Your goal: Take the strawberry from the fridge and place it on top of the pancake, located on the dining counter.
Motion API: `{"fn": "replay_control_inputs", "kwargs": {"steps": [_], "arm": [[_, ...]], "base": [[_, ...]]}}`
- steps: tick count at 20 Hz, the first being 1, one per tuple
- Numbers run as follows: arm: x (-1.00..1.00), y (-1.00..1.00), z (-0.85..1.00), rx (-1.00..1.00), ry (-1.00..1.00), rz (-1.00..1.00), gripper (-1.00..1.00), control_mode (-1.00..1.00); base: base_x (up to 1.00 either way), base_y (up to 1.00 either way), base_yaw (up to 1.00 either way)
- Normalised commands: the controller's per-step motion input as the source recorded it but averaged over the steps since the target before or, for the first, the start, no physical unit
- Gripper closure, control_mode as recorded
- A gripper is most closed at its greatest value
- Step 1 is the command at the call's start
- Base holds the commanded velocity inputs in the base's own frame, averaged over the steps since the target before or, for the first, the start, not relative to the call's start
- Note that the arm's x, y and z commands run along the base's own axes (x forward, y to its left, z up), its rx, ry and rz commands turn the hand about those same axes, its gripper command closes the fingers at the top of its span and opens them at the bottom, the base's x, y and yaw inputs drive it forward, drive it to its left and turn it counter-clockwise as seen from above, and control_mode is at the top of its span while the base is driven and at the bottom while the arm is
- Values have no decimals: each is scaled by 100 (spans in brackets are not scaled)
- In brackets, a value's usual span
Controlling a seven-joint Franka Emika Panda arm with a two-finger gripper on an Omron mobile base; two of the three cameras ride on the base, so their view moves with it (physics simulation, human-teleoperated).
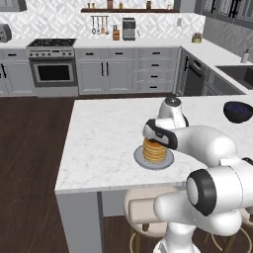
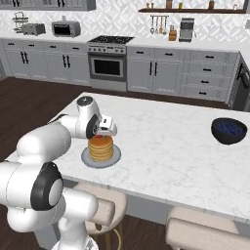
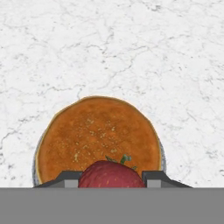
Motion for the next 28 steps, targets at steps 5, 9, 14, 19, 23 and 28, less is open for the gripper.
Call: {"fn": "replay_control_inputs", "kwargs": {"steps": [5, 9, 14, 19, 23, 28], "arm": [[0, 1, 0, 0, 0, 0, 100, -100], [0, 0, 0, 0, 0, 0, 100, -100], [-6, 3, -8, 0, 1, 0, 100, -100], [-3, 0, -11, 0, 0, 0, 100, -100], [0, 0, -17, 0, 0, 0, 100, -100], [0, 0, -16, 0, 0, 0, 100, -100]], "base": [[0, 0, 0], [0, 0, 0], [0, 0, 0], [0, 0, 0], [0, 0, 0], [0, 0, 0]]}}
